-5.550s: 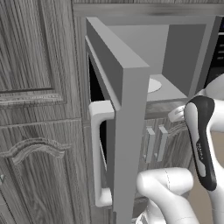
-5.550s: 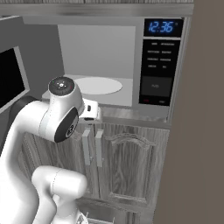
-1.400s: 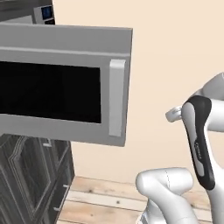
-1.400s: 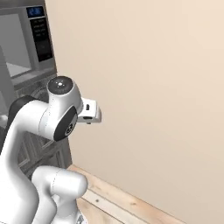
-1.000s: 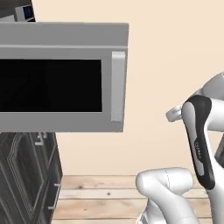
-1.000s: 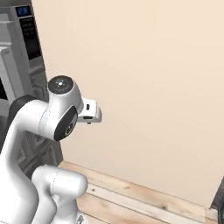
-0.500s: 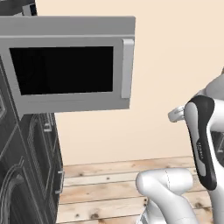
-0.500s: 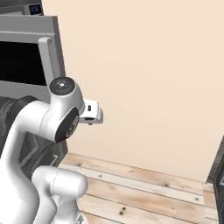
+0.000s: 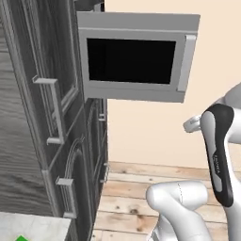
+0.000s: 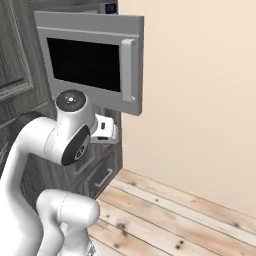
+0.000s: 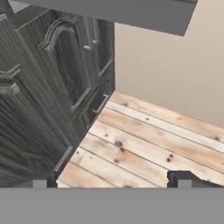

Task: Place the sponge inside the microwave to prepare for sanitizing.

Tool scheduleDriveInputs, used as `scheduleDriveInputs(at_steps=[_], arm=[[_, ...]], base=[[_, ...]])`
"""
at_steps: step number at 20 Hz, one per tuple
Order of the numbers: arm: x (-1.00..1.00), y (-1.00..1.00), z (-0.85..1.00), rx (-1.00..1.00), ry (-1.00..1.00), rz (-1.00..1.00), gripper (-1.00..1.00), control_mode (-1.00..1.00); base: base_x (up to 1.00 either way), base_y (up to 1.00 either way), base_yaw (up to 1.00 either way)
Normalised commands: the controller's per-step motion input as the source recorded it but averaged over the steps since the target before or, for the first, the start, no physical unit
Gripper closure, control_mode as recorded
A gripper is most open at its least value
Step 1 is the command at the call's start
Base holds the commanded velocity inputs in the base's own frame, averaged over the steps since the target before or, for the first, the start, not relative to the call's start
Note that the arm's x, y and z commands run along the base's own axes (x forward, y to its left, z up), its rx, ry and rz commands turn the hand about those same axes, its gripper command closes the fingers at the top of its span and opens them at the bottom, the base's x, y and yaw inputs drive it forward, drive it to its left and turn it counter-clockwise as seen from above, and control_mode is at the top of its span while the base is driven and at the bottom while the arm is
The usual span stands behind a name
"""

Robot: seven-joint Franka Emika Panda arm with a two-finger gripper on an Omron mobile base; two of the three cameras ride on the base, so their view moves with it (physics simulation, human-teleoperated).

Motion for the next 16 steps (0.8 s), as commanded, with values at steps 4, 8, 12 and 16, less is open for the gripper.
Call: scheduleDriveInputs(at_steps=[4,8,12,16], arm=[[0.00,0.00,0.00,0.00,0.00,0.00,-1.00,1.00],[0.00,0.00,0.00,0.00,0.00,0.00,-1.00,1.00],[0.00,0.00,0.00,0.00,0.00,0.00,-1.00,1.00],[0.00,0.00,0.00,0.00,0.00,0.00,-1.00,1.00]], base=[[-0.34,0.38,0.62],[-0.42,0.24,0.62],[-0.49,0.23,0.58],[-0.42,0.26,0.62]])
